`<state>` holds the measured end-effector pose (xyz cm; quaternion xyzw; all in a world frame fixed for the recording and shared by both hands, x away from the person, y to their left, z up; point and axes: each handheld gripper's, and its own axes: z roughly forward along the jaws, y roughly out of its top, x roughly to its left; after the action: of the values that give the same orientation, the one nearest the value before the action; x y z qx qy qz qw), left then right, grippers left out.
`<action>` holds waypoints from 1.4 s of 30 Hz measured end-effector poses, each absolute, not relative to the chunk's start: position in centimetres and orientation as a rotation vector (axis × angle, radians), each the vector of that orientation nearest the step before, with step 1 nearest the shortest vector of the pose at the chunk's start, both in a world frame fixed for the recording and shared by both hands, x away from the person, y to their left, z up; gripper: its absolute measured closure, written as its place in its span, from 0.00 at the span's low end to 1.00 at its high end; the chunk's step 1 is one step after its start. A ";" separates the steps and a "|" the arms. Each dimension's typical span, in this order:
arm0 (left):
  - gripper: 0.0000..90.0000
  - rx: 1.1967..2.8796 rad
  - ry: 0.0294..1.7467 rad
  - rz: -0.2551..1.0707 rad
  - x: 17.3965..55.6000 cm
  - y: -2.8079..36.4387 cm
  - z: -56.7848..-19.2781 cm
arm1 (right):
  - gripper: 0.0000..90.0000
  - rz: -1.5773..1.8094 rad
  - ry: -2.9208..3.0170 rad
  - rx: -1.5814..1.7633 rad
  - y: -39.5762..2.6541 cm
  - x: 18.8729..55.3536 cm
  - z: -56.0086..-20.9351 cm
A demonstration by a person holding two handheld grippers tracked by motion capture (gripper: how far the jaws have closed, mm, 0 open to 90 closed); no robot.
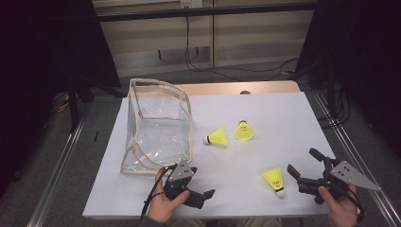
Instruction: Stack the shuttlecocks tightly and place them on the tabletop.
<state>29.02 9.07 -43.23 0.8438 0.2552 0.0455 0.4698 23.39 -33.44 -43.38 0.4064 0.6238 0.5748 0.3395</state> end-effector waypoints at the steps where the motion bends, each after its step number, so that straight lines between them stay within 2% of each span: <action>1: 0.04 2.067 0.623 0.115 29.0 9.2 -43.2 | 0.03 1.495 1.624 1.058 -33.4 23.4 -43.4; 42: 0.04 2.051 0.628 0.168 28.5 12.6 -42.4 | 0.03 1.494 1.628 1.057 -33.3 23.5 -43.4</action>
<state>28.48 12.63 -42.44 0.8389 0.2569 0.0688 0.4748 23.48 -33.27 -43.40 0.4059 0.6252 0.5738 0.3394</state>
